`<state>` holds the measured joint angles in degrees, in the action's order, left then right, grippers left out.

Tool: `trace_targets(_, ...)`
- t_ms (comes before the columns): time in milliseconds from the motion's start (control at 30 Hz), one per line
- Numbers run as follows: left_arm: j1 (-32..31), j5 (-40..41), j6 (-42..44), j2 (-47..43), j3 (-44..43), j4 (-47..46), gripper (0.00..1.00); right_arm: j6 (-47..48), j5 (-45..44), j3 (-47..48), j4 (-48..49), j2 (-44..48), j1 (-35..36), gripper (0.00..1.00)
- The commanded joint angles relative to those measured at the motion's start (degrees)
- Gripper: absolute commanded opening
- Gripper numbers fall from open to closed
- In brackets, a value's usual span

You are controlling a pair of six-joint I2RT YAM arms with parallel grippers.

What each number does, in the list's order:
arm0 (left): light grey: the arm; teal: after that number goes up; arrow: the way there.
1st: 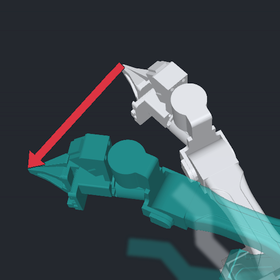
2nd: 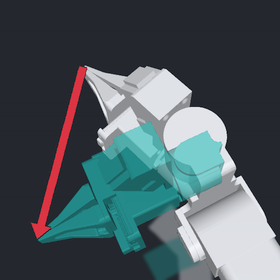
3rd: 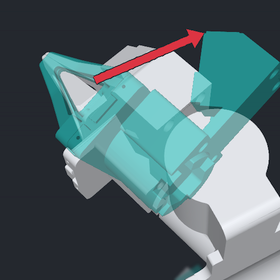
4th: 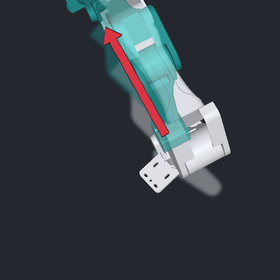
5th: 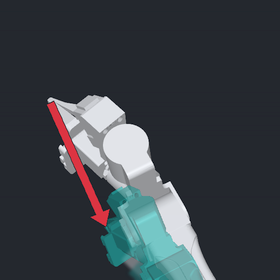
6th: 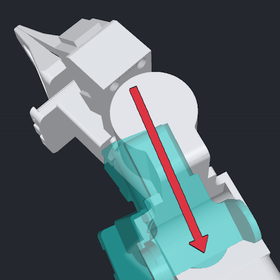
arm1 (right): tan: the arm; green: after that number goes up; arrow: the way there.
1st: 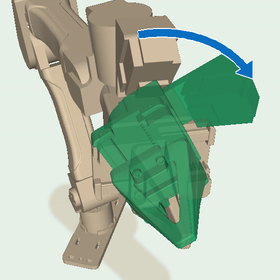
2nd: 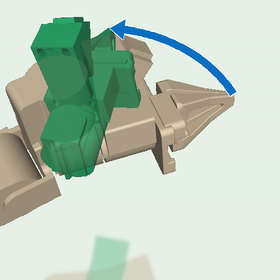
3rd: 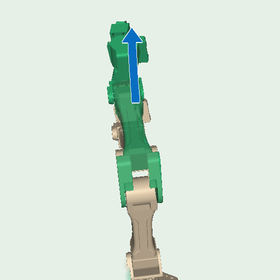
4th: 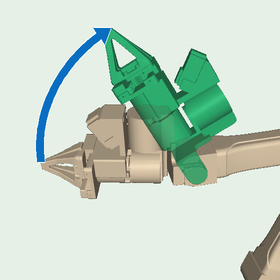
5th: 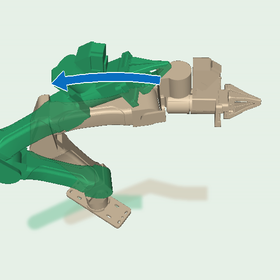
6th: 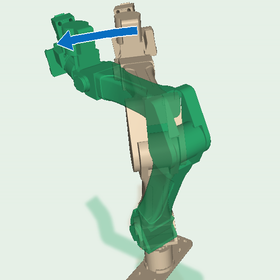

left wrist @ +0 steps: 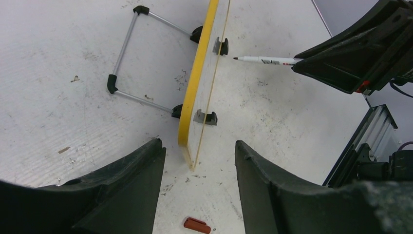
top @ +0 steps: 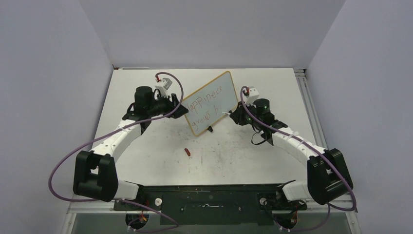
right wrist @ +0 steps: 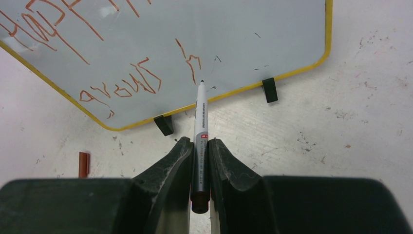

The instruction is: Write a sentence on the whiteboard

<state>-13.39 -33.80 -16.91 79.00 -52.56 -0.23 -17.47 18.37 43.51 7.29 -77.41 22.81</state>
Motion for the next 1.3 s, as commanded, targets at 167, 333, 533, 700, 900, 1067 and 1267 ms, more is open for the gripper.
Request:
trace_targets(167,-0.37,-1.56,1.70,1.91,-4.04,-1.70,0.44,1.23,1.19,2.09,5.64,-1.88,-0.09,0.05)
trace_targets(333,-0.63,-1.38,1.79,2.24,-4.04,-1.70,0.39,1.35,1.18,2.61,6.22,-3.19,-0.03,0.05)
trace_targets(533,-0.85,-1.12,2.03,2.38,-4.05,-1.45,0.36,1.26,1.58,3.33,7.02,-4.17,0.08,0.05)
trace_targets(700,-0.92,-0.95,2.22,2.47,-4.13,-1.33,0.34,1.30,1.57,3.96,7.44,-5.07,0.21,0.05)
trace_targets(900,-0.98,-0.83,2.32,2.30,-4.13,-1.18,0.34,1.44,1.58,4.63,7.76,-6.01,0.31,0.05)
trace_targets(1067,-0.96,-1.01,2.32,2.53,-4.09,-1.18,0.34,1.48,1.75,4.92,7.83,-6.32,0.48,0.05)
trace_targets(1267,-0.94,-1.11,2.32,2.53,-4.13,-1.18,0.33,1.74,2.11,5.10,7.48,-6.48,0.90,0.05)
